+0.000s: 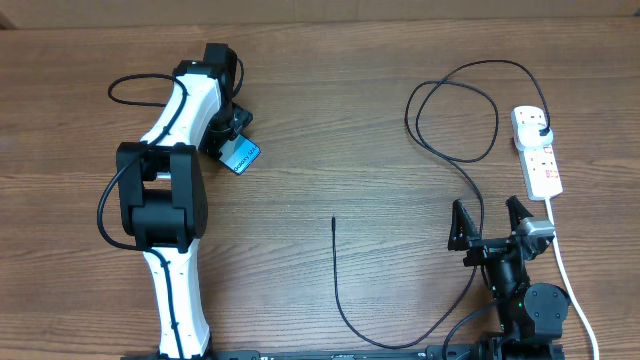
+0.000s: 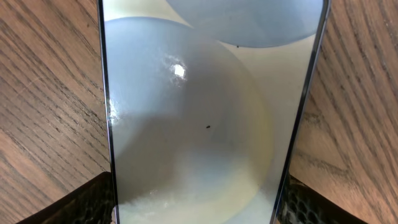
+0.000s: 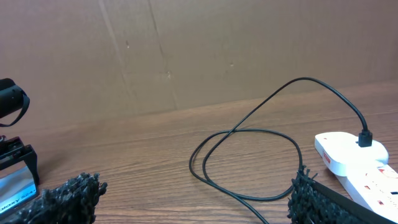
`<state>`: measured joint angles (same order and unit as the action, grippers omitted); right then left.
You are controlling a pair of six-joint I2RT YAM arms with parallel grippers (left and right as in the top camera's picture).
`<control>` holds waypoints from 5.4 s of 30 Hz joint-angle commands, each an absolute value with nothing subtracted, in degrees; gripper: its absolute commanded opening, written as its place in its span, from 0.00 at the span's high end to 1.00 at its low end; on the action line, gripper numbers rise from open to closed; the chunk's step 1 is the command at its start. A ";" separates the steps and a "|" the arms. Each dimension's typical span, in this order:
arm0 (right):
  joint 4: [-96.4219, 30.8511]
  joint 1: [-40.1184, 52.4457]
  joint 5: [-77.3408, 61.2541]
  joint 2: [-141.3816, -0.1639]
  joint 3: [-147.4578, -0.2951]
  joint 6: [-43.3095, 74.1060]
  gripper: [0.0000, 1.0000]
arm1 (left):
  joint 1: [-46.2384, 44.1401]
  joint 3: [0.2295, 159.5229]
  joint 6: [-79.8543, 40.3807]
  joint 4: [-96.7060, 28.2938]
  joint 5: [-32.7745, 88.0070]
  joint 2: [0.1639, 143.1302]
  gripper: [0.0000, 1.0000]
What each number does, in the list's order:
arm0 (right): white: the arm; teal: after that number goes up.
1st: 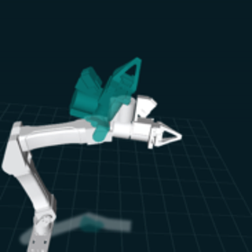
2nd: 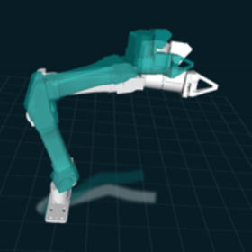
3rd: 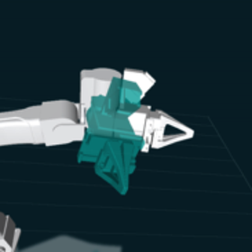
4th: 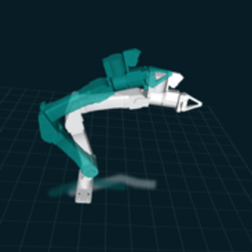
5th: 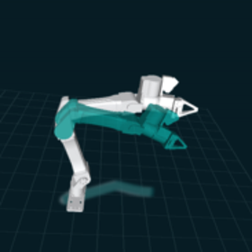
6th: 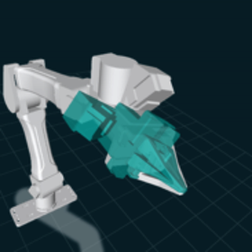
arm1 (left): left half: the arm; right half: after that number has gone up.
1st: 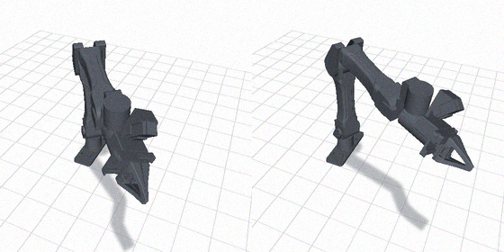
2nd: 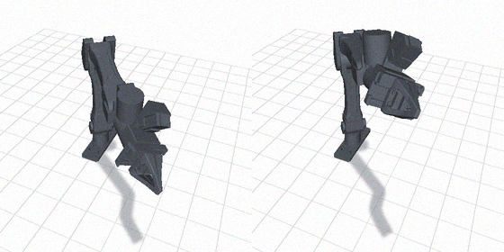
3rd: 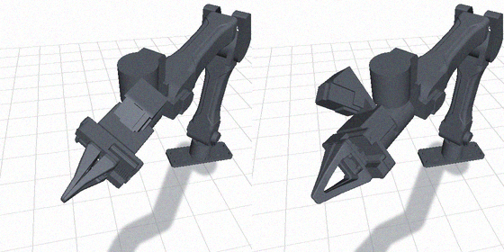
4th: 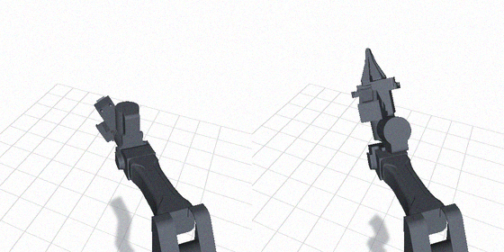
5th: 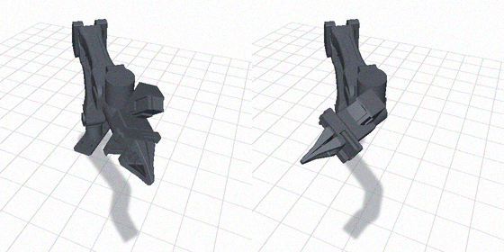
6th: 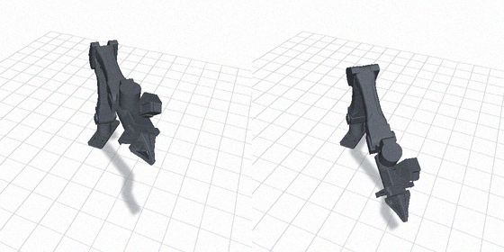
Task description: Plug charger to phone and switch on socket
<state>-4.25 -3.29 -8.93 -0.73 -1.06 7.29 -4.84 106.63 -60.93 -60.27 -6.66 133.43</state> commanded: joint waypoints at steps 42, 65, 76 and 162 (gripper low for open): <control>-4.01 -3.18 -8.58 -0.16 -0.45 7.49 0.00 | -4.89 106.65 -60.20 -61.23 -6.44 135.00 0.96; -4.01 -3.18 -8.60 -0.16 -0.45 7.49 0.00 | -4.89 121.73 -56.51 -71.46 -5.89 134.98 0.96; -4.01 -3.18 -8.60 -0.16 -0.45 7.49 0.00 | -4.89 128.09 -49.76 -71.29 4.10 134.98 0.96; -4.01 -3.18 -8.58 -0.16 -0.45 7.49 0.00 | -4.99 129.16 -61.95 -67.70 71.79 134.98 0.96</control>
<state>-4.27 -3.29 -8.97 -0.73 -1.06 7.29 -4.84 127.24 -61.43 -67.70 68.58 135.17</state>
